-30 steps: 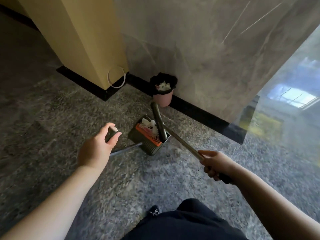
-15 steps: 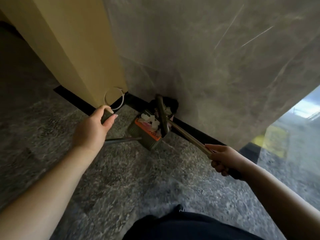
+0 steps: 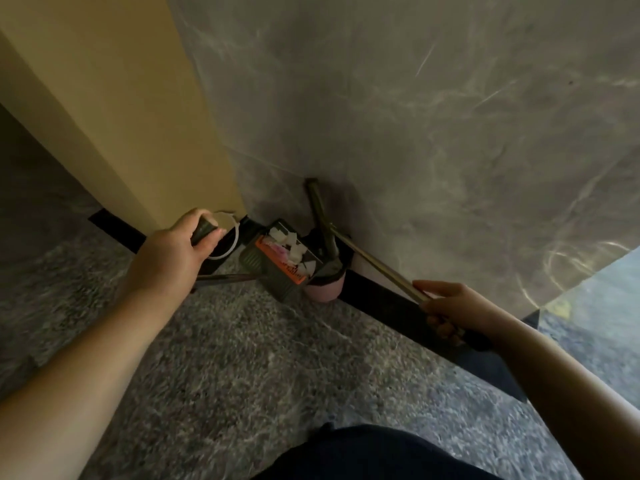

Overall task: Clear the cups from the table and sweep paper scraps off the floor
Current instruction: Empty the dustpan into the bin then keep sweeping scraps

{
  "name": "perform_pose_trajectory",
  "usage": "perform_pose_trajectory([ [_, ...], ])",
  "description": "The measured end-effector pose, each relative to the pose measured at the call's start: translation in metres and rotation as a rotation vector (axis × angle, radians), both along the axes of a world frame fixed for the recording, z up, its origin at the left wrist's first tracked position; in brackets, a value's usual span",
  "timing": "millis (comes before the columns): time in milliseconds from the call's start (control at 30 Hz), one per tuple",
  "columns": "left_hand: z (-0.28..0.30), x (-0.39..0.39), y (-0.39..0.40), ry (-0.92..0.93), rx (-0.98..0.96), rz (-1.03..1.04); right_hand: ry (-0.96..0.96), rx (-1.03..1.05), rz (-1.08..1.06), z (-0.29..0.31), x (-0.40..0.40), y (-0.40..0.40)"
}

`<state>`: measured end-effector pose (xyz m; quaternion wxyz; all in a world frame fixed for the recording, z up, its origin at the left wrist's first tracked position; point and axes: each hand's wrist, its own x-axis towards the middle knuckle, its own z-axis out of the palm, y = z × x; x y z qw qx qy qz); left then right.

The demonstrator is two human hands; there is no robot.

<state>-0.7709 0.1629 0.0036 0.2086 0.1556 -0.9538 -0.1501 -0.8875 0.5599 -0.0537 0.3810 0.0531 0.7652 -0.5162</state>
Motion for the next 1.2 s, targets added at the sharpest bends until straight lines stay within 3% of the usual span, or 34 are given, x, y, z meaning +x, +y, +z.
perform_pose_trajectory([
  [233, 0.027, -0.063, 0.003, -0.108, 0.016, -0.007, 0.016, 0.025, 0.039, -0.001, -0.047, -0.005],
  [400, 0.045, -0.111, 0.032, -0.16, -0.103, -0.028, -0.035, 0.0, 0.082, -0.009, -0.086, 0.001],
  [800, 0.061, -0.196, 0.11, -0.27, -0.253, -0.032, 0.015, 0.087, 0.345, 0.011, -0.17, 0.078],
  [1200, 0.073, -0.277, 0.167, -0.316, -0.499, -0.23, -0.028, 0.036, 0.456, 0.006, -0.213, 0.126],
])
